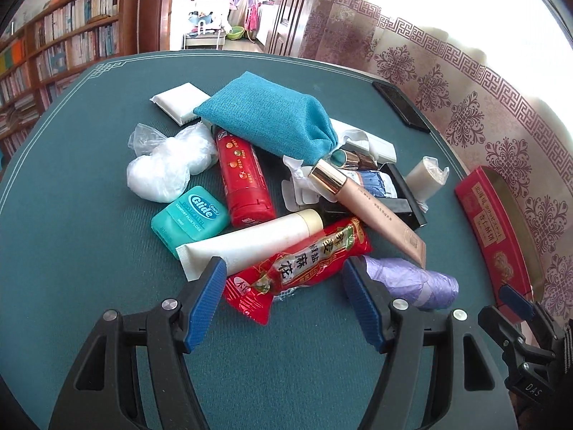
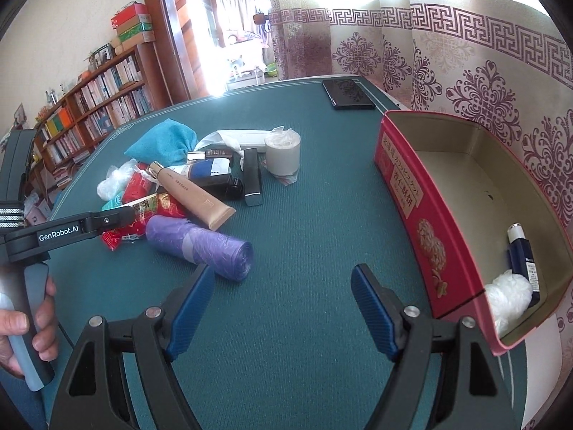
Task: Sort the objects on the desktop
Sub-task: 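Move both open tools back over the object pile, then grasp the red snack packet with the left tool while the right tool approaches the purple roll, then close the right tool on the purple garbage-bag roll and lift it, then carry the red packet and purple roll with both tools into the tin box, then open both tools to release the packet and roll inside the box, then move both open tools back over the object pile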
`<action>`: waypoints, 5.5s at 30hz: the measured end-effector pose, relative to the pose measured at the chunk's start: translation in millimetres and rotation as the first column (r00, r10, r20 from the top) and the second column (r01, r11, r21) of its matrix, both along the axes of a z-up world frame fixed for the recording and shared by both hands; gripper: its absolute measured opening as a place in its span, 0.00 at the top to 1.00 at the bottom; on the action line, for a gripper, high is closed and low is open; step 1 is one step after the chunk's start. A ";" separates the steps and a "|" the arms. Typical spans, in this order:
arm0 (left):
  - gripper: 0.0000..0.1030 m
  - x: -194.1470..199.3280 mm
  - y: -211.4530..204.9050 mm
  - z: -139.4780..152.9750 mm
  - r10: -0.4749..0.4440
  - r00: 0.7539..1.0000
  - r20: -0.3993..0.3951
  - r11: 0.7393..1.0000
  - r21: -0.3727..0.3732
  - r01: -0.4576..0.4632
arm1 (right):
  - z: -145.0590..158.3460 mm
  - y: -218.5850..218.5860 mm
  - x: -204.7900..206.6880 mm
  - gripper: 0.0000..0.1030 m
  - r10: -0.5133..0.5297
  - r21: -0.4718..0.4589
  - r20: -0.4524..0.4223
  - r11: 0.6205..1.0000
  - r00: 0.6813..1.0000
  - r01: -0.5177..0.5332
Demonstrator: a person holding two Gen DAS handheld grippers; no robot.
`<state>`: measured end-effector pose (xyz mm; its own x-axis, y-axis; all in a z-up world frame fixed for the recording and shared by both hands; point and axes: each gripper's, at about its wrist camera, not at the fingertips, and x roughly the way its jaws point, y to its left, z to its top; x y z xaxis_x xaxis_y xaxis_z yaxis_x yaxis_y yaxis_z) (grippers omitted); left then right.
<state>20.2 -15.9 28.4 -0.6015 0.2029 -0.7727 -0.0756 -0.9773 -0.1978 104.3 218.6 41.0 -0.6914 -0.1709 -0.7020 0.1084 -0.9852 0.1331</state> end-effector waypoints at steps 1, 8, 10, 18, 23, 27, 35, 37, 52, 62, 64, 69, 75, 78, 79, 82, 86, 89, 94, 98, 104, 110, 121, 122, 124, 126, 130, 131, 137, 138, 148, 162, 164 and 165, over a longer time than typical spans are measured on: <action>0.31 -0.3 0.9 -1.8 -0.001 1.000 0.002 1.000 -0.003 0.001 | -0.7 0.7 -0.9 0.20 -0.002 -0.005 0.004 1.000 1.000 0.002; 0.27 -4.8 9.9 -6.3 -0.014 1.000 -0.005 0.999 -0.046 0.013 | -6.9 3.4 -5.5 0.20 -0.004 -0.027 0.030 1.000 1.000 0.005; 0.25 -6.4 11.5 -7.0 -0.028 1.000 -0.003 0.999 -0.030 0.028 | -7.6 5.0 -5.4 0.20 -0.005 -0.038 0.031 0.999 0.999 0.006; 0.25 -2.3 23.6 -12.5 -0.123 0.991 0.052 0.992 0.025 0.122 | -9.8 10.9 -5.5 0.20 -0.008 -0.073 0.044 0.997 0.999 0.011; 0.25 8.2 33.2 -13.0 -0.235 0.969 0.082 0.966 0.134 0.223 | -10.0 13.1 -6.1 0.20 -0.005 -0.075 0.049 0.997 0.999 0.009; 0.25 15.1 41.3 -12.9 -0.265 0.961 0.085 0.958 0.133 0.252 | -10.0 15.0 -5.5 0.20 -0.004 -0.067 0.050 0.998 0.999 0.008; 0.25 -4.3 50.0 -5.2 -0.186 0.980 0.073 0.982 -0.032 0.189 | -9.3 11.8 -4.2 0.20 0.018 -0.062 0.041 0.998 0.999 -0.016; 0.25 -10.7 62.7 -6.7 -0.211 0.974 0.080 0.974 -0.072 0.216 | -9.5 10.1 -4.0 0.20 0.027 -0.060 0.038 0.998 0.999 -0.025; 0.56 -8.8 65.1 -9.1 -0.196 0.979 0.048 0.973 -0.117 0.200 | -3.8 -4.5 3.5 0.20 0.147 -0.026 0.029 0.989 0.989 -0.146; 0.57 14.4 40.0 -7.5 -0.165 0.983 0.079 0.986 0.010 0.164 | 1.4 -19.8 2.6 0.20 0.260 0.054 0.037 0.964 0.965 -0.262; 0.57 17.8 33.7 -6.4 -0.153 0.985 0.076 0.988 0.020 0.152 | 1.9 -26.3 3.2 0.20 0.296 0.071 0.041 0.952 0.954 -0.299; 0.57 25.5 32.1 -4.1 -0.157 0.985 0.068 0.987 -0.008 0.158 | -1.4 -44.2 1.1 0.20 0.390 0.140 0.049 0.909 0.919 -0.393; 0.57 21.7 42.8 -7.5 -0.194 0.977 0.088 0.978 -0.055 0.200 | -16.3 -57.6 -8.9 0.38 0.401 0.202 0.105 0.888 0.910 -0.414; 0.57 20.7 46.5 -8.0 -0.200 0.977 0.077 0.975 -0.079 0.206 | -17.0 -56.3 -9.5 0.44 0.411 0.196 0.112 0.883 0.905 -0.425; 0.57 20.5 50.6 -8.3 -0.201 0.977 0.073 0.974 -0.096 0.207 | -17.9 -56.6 -9.5 0.44 0.413 0.204 0.114 0.880 0.904 -0.428; 0.57 24.0 54.9 -8.4 -0.207 0.976 0.063 0.966 -0.142 0.215 | -24.0 -58.6 -13.4 0.44 0.413 0.225 0.141 0.872 0.900 -0.435; 0.68 23.4 44.7 -6.2 -0.187 0.980 0.065 0.979 -0.066 0.191 | -29.2 -54.0 -22.7 0.49 0.401 0.171 0.170 0.888 0.900 -0.427; 0.68 24.0 39.3 -4.3 -0.157 0.986 0.060 0.986 -0.053 0.160 | -27.6 -49.4 -21.0 0.63 0.386 0.164 0.158 0.898 0.909 -0.409; 0.68 31.1 37.9 3.9 -0.163 0.986 0.035 0.986 -0.039 0.164 | -19.4 -38.7 -13.5 0.66 0.393 0.083 0.117 0.911 0.912 -0.403; 0.68 36.1 43.8 11.1 -0.171 0.985 0.021 0.984 -0.041 0.172 | -4.1 -32.7 -2.6 0.66 0.377 0.029 0.042 0.925 0.925 -0.378; 0.68 41.4 60.9 29.9 -0.205 0.979 -0.021 0.978 -0.046 0.204 | 17.5 -5.7 8.9 0.66 0.287 -0.025 -0.038 0.957 0.957 -0.288; 0.68 44.4 90.7 44.0 -0.262 0.964 -0.052 0.965 -0.044 0.260 | 37.6 39.5 15.8 0.66 0.135 -0.054 -0.110 0.988 0.985 -0.142; 0.68 47.4 155.2 62.7 -0.368 0.926 -0.086 0.930 -0.025 0.367 | 35.0 145.6 14.9 0.66 -0.242 -0.058 -0.100 0.970 0.965 0.237; 0.68 47.1 160.9 63.9 -0.375 0.923 -0.088 0.927 -0.025 0.374 | 34.3 151.9 14.1 0.66 -0.255 -0.060 -0.099 0.966 0.962 0.250; 0.68 46.4 172.8 66.2 -0.390 0.916 -0.090 0.921 -0.025 0.390 | 33.1 162.5 12.6 0.66 -0.280 -0.059 -0.097 0.960 0.955 0.275; 0.68 46.4 184.6 68.3 -0.408 0.908 -0.094 0.913 -0.027 0.407 | 30.8 171.2 9.0 0.66 -0.301 -0.056 -0.096 0.953 0.949 0.297; 0.68 46.5 209.0 72.5 -0.445 0.890 -0.104 0.895 -0.033 0.444 | 26.5 181.6 6.6 0.66 -0.315 -0.057 -0.092 0.949 0.945 0.311; 0.68 45.7 215.4 73.2 -0.453 0.885 -0.104 0.891 -0.033 0.452 | 25.6 182.5 6.0 0.66 -0.316 -0.054 -0.092 0.949 0.944 0.312; 0.68 37.8 248.2 77.4 -0.496 0.860 -0.115 0.867 -0.015 0.498 | 19.8 187.1 5.3 0.66 -0.327 -0.044 -0.079 0.945 0.942 0.324; 0.68 36.3 253.3 77.7 -0.503 0.856 -0.116 0.863 -0.010 0.506 | 19.1 188.6 5.2 0.66 -0.331 -0.044 -0.077 0.944 0.941 0.328; 0.68 22.4 293.3 68.3 -0.539 0.837 -0.091 0.839 0.034 0.544 | 18.1 200.6 13.2 0.66 -0.366 -0.043 -0.072 0.931 0.928 0.363; 0.36 21.7 291.2 70.1 -0.518 0.849 -0.103 0.850 0.047 0.524 | 25.9 203.0 21.4 0.36 -0.411 -0.053 -0.097 0.912 0.907 0.407; 0.36 21.1 285.5 70.9 -0.503 0.857 -0.109 0.860 0.032 0.509 | 26.4 201.3 21.8 0.36 -0.410 -0.057 -0.096 0.912 0.907 0.406; 0.36 21.1 282.4 71.1 -0.496 0.861 -0.110 0.865 0.025 0.501 | 26.7 199.9 21.8 0.35 -0.408 -0.058 -0.096 0.913 0.908 0.405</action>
